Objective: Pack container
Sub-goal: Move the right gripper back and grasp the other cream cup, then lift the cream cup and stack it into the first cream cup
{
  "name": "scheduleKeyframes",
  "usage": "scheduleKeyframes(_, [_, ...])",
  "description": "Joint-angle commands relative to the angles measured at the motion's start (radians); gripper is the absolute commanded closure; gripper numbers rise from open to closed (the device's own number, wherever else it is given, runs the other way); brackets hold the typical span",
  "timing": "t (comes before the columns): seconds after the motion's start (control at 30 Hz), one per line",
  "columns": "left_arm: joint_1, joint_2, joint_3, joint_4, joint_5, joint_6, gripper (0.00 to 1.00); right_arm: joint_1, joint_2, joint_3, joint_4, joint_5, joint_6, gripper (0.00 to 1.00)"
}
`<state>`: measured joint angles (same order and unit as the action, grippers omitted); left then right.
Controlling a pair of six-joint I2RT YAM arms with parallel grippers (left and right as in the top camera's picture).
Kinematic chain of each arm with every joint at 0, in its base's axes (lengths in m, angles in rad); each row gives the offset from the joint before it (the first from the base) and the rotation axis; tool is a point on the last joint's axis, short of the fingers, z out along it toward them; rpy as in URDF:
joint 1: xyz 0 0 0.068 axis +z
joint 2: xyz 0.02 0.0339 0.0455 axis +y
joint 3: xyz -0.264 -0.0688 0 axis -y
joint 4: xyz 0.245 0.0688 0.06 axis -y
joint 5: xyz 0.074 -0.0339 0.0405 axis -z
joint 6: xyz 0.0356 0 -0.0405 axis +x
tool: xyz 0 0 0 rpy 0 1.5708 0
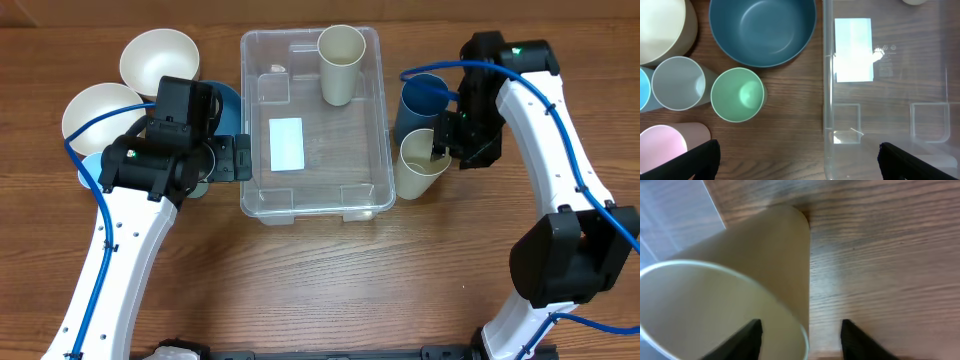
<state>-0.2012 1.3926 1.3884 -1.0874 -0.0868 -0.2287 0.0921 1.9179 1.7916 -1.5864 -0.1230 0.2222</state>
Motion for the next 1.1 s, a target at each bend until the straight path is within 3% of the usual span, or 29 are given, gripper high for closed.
scheduleKeyframes(0.0, [-0.001, 0.001, 0.022, 0.000, 0.010, 0.019, 0.00, -0.002, -0.011, -0.014, 0.015, 0.010, 0.010, 0.63])
scheduleKeyframes(0.07, [-0.002, 0.001, 0.022, 0.000, 0.010, 0.019, 0.00, -0.002, -0.011, -0.014, 0.019, 0.010, 0.010, 0.73])
scheduleKeyframes(0.37, [-0.001, 0.001, 0.022, -0.001, 0.010, 0.019, 0.00, -0.002, -0.011, -0.014, 0.011, 0.041, 0.010, 0.96])
scheduleKeyframes(0.8, [-0.001, 0.001, 0.022, 0.003, 0.010, 0.019, 0.00, -0.002, -0.187, 0.100, -0.084, 0.085, 0.014, 0.96])
scheduleKeyframes(1.07, [-0.001, 0.001, 0.022, 0.007, 0.010, 0.019, 0.00, 0.086, -0.278, 0.490, -0.029, -0.036, -0.057, 0.96])
